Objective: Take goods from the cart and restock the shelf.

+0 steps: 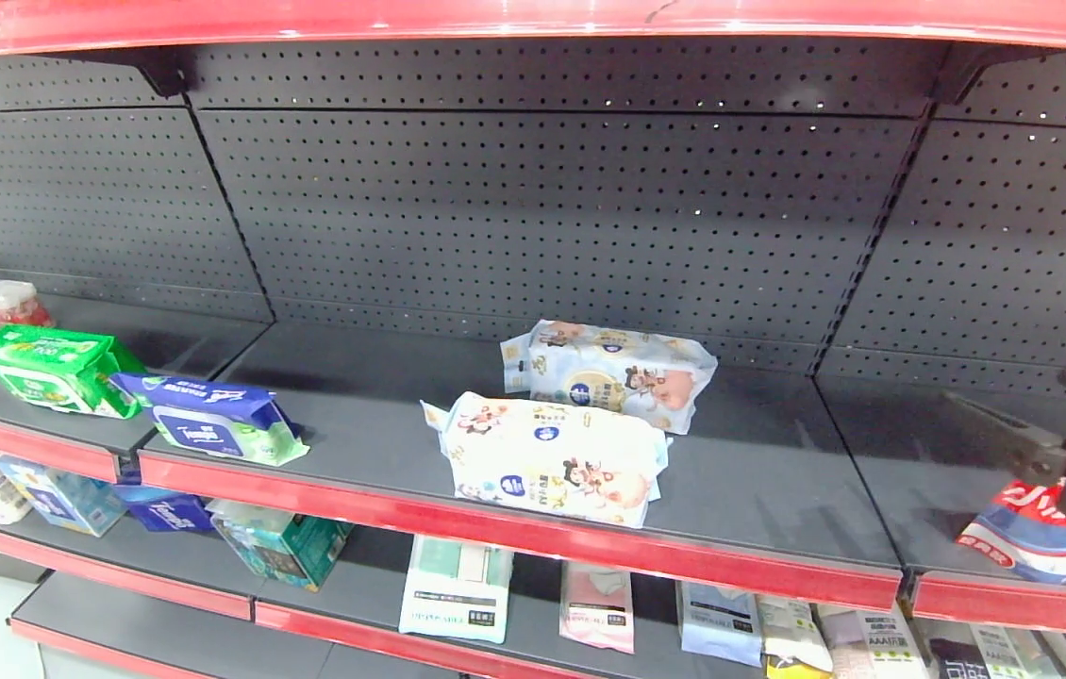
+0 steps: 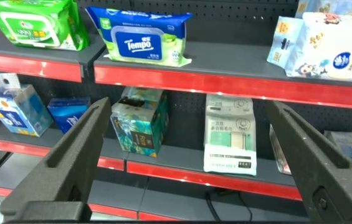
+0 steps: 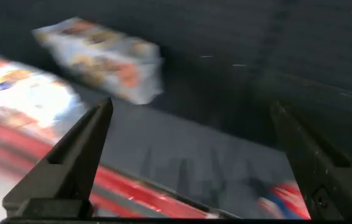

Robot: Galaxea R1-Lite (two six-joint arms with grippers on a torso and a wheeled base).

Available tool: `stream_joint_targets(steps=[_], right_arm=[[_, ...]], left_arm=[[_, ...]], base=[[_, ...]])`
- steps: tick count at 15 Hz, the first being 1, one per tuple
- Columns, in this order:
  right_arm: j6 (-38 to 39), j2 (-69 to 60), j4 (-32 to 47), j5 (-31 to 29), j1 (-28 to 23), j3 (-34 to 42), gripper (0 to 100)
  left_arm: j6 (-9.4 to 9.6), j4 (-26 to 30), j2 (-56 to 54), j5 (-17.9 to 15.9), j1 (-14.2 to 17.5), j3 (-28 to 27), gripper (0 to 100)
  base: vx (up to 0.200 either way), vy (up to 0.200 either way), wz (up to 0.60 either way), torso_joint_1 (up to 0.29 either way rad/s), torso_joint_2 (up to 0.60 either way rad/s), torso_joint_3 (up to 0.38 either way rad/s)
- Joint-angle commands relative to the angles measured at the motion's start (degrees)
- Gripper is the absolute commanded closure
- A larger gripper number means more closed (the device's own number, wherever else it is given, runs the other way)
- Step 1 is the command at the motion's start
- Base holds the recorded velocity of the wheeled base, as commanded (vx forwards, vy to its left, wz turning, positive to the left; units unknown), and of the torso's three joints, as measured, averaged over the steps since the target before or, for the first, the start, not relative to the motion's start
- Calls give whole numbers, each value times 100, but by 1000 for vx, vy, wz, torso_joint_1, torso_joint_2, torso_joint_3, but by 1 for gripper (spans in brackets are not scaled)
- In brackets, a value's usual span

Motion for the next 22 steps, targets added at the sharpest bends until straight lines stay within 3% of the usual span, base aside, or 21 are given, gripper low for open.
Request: stream_joint_targets(steps=[1,2,3,7,10,11,13,15,22], right_arm=[[-67,-992,12,-17,-1335,580,0],[-76,-1167,12,-17,-2029,896,0],[-85,-1290,12,0,-2381,1186,0],[-41,-2363,170,343,-2451,2311,0],[-15,-4806,2596,1547,-2065,2250,0],[12,-5131,3220,1486,-2003,2004,0],[-15,-5342,3009,1029,-2038,2092,0],[-15,-5325,2736,-281,-2038,2180,0],[231,-5316,2833,378,-1942,2303,0]], left_arm=[[0,-4,96,4,-31,0,0],[0,-4,96,4,-22,0,0],[0,-4,96,4,-22,0,0],[-9,-4,87,4,-22,0,0],[0,-4,78,4,-22,0,0],[-9,-4,78,4,-22,0,0],[0,-4,78,4,-22,0,0],[0,-4,78,4,-22,0,0],[0,-4,69,4,-22,0,0]], base=[[0,0,0,0,0,0],[0,0,0,0,0,0],[0,0,0,0,0,0],[0,0,0,0,0,0],[0,0,0,0,0,0],[0,0,0,0,0,0],[0,0,0,0,0,0],[0,0,0,0,0,0],[0,0,0,0,0,0]])
